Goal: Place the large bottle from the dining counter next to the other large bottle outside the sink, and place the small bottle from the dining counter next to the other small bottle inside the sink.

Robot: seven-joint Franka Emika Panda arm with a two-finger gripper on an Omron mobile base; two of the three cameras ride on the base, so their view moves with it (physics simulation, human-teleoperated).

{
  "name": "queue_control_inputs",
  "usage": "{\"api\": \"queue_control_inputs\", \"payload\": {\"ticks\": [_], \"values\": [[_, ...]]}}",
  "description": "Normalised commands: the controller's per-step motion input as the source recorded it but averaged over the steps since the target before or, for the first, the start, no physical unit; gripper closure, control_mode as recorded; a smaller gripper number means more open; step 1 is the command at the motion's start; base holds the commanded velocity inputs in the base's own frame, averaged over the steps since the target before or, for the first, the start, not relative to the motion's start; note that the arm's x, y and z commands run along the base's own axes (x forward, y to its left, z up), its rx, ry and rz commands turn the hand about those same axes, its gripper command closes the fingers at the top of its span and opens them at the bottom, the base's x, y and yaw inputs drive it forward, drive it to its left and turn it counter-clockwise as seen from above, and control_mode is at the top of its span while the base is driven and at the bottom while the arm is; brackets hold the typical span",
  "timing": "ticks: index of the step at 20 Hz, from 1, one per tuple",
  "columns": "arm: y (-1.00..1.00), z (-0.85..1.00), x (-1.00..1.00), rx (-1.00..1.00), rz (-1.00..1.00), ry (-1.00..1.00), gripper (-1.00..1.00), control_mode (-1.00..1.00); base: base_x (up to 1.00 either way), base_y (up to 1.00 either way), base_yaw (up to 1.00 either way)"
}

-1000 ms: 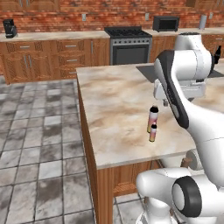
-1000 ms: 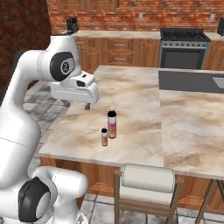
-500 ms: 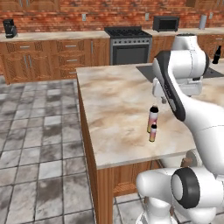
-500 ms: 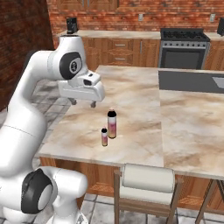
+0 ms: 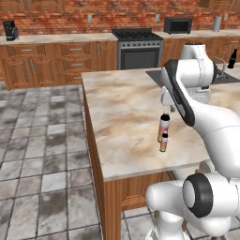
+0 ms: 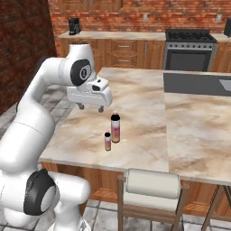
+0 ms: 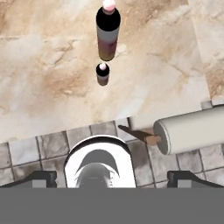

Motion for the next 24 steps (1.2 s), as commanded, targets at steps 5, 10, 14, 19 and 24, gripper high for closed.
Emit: {"api": "queue_control_inputs", "payload": {"ticks": [5,10,14,19,24], "values": [[-0.09,-0.17,0.21,0.01,0.00,-0.02,-1.00,-1.00,0.00,0.00,0.00],[-0.10,-0.13,0.10,0.00,0.00,-0.01,-1.00,-1.00,0.00,0.00,0.00],[-0.03,-0.14,0.08,0.00,0.00,-0.04,-1.00,-1.00,0.00,0.00,0.00],[-0.02,-0.14,0.11,0.00,0.00,-0.06,-1.00,-1.00,0.00,0.00,0.00],[-0.02,-0.11,0.13,0.00,0.00,-0.06,-1.00,-1.00,0.00,0.00,0.00]]}}
